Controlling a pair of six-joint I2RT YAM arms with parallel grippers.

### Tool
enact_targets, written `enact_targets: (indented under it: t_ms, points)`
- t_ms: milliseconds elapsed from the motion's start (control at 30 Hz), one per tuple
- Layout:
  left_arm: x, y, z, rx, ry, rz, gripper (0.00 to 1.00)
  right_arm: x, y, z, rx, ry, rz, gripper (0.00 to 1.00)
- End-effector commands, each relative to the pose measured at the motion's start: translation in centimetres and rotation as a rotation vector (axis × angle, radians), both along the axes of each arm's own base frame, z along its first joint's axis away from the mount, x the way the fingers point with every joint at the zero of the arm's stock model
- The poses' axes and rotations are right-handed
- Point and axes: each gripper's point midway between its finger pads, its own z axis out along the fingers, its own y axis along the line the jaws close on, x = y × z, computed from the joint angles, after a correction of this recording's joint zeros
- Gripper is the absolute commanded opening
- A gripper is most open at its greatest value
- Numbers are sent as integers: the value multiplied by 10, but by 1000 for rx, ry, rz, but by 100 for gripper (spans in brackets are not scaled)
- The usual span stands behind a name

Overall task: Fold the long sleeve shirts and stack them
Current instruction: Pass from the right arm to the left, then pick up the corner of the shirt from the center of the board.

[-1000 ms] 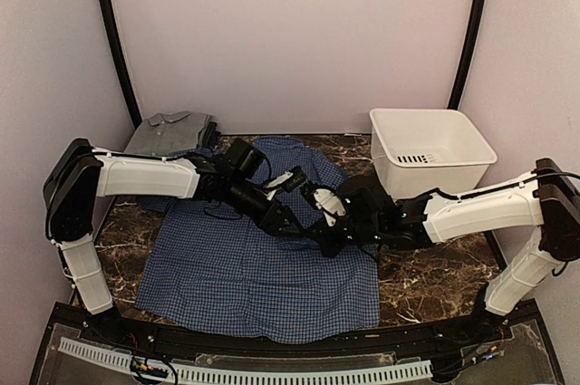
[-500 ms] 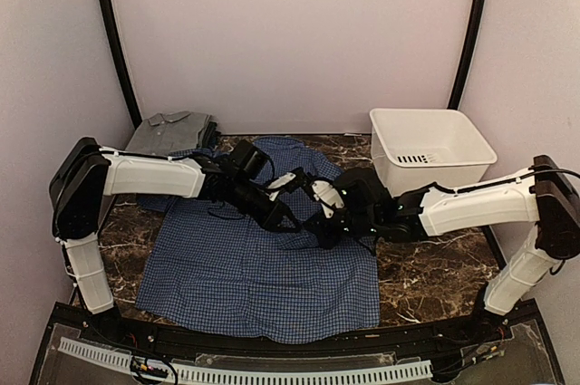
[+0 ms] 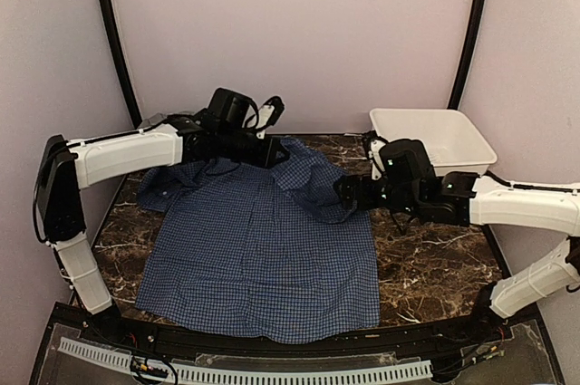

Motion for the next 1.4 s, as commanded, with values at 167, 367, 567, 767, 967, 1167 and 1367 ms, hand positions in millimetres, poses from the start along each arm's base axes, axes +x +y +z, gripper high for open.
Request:
enact_targets:
  t_ms: [167,367,567,767,967,1167,1367]
  points:
    - [59,14,125,-180,-174,206,0,-31,-44,-38,51,217,-146,95]
    - [86,7,158,-285,-154,243,0,-81,-54,-96,50,510,-160,80]
    - [93,13,160,-307,-139,280,0,-125,-61,-130,25,705,-167,65]
    - [101,19,154,-314,-135,301,0,-164,-65,-152,-12,837,-164,40]
    - [111,23,145,-339,-106,307,0,-193,-72,-169,-80,923,-187,28]
    - [116,21,141,-348,-104,301,0,-210,-70,-179,-161,952,-192,25]
    - [125,23,140,-366,-106,303,0,-223,-74,-193,-273,968,-222,17]
